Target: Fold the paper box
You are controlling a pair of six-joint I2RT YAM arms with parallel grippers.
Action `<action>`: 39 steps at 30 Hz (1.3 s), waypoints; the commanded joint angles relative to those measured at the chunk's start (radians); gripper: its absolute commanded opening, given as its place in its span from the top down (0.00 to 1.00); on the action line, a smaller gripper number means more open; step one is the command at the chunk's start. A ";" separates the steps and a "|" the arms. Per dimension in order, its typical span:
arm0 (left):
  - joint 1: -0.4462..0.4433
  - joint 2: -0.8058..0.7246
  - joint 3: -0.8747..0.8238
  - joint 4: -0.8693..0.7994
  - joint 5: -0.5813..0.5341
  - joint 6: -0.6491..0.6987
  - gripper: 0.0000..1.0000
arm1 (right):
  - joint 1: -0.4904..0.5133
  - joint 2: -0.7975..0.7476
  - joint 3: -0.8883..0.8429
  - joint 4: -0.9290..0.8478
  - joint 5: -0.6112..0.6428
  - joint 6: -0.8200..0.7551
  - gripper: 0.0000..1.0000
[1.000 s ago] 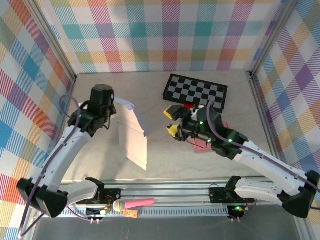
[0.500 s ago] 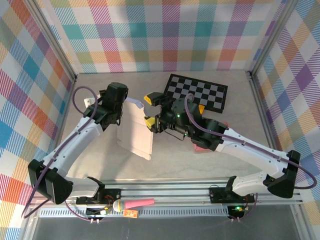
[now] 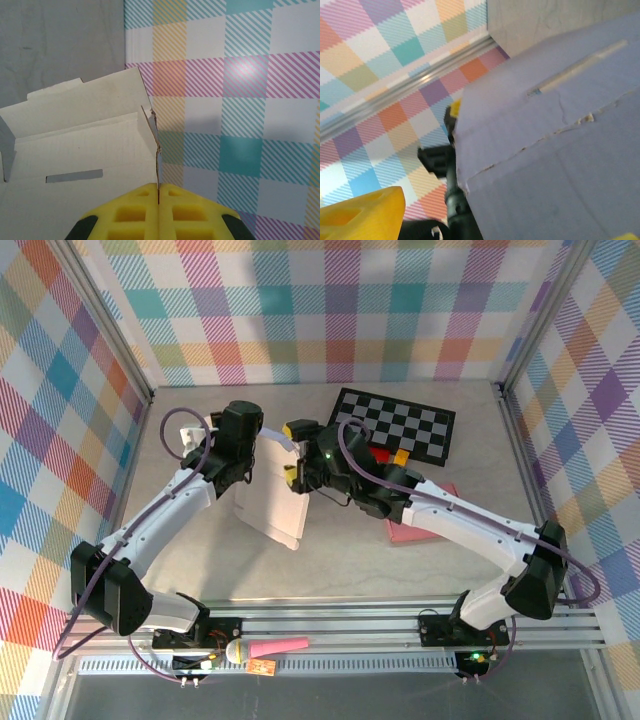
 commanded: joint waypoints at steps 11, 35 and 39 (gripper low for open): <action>-0.034 -0.082 -0.065 0.056 0.019 0.017 1.00 | -0.105 0.022 0.015 -0.044 -0.061 0.025 0.39; 0.348 -0.090 -0.121 -0.026 0.918 0.157 0.28 | -0.369 -0.017 -0.081 0.091 -0.553 -0.093 1.00; 0.384 -0.119 -0.237 0.093 0.950 -0.060 0.28 | -0.404 0.010 -0.054 0.106 -0.651 -0.096 1.00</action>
